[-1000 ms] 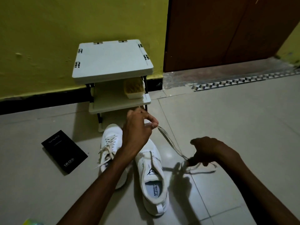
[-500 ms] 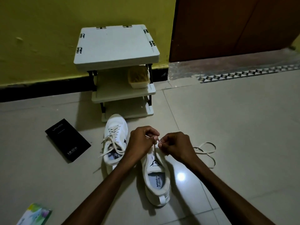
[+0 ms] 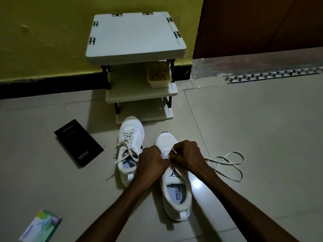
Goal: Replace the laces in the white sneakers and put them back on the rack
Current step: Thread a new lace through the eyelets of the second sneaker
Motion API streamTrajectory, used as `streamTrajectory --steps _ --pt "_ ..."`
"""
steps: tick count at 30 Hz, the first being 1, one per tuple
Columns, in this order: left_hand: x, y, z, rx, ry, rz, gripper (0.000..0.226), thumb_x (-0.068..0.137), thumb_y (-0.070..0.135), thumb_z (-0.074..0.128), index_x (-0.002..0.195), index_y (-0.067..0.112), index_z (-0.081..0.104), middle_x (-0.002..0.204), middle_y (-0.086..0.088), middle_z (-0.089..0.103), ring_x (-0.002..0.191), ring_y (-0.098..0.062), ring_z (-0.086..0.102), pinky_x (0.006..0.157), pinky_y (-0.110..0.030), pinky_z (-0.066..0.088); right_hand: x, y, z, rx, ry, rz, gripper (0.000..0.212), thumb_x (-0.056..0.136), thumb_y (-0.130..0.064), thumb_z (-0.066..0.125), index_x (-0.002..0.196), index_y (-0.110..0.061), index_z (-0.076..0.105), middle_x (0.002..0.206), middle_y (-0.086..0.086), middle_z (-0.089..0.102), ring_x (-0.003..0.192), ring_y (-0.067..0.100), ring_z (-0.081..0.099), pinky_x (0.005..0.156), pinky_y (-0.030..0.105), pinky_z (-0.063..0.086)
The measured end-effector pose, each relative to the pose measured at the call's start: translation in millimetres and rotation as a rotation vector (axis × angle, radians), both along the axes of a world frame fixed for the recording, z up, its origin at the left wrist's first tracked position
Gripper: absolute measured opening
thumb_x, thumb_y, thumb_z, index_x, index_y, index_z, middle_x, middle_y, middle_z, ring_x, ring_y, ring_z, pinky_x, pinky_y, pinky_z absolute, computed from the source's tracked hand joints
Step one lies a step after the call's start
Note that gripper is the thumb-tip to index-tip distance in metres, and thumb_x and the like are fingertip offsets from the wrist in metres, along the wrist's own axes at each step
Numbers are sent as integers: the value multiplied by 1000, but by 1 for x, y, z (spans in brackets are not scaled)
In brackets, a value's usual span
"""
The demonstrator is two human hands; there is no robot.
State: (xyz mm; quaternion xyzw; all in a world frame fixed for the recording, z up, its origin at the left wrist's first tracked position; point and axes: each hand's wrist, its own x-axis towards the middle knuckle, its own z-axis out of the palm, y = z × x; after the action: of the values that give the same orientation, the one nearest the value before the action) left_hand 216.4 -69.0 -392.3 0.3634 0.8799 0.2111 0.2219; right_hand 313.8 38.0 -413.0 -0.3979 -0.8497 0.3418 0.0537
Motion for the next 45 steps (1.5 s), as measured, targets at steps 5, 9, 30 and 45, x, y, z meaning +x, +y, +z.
streamTrajectory --steps 5,9,30,45 --pt "-4 0 0 17 -61 11 25 86 29 63 91 6 69 91 -8 69 92 -25 61 79 -35 49 -6 1 -8 4 38 -29 42 74 -16 70 43 -21 43 38 -6 41 41 8 35 44 16 24" --pt "-5 -1 -1 36 -125 42 19 84 23 64 88 6 70 91 -10 71 93 -25 63 83 -37 50 -7 1 -18 -54 92 -30 12 74 -18 71 63 -12 69 55 1 62 53 15 56 54 27 44" --pt "-15 10 -4 -47 -469 253 46 54 36 63 95 16 68 96 -5 71 93 -24 68 84 -41 58 -14 -9 -19 25 13 15 39 65 -38 45 68 -6 67 64 10 63 64 24 59 59 36 46" --pt "-22 15 -19 -40 -325 247 32 80 30 51 94 7 69 93 -15 73 89 -33 69 82 -42 58 -18 -16 -14 32 58 -105 12 75 -25 75 67 -17 72 67 -5 66 53 2 48 51 12 31"
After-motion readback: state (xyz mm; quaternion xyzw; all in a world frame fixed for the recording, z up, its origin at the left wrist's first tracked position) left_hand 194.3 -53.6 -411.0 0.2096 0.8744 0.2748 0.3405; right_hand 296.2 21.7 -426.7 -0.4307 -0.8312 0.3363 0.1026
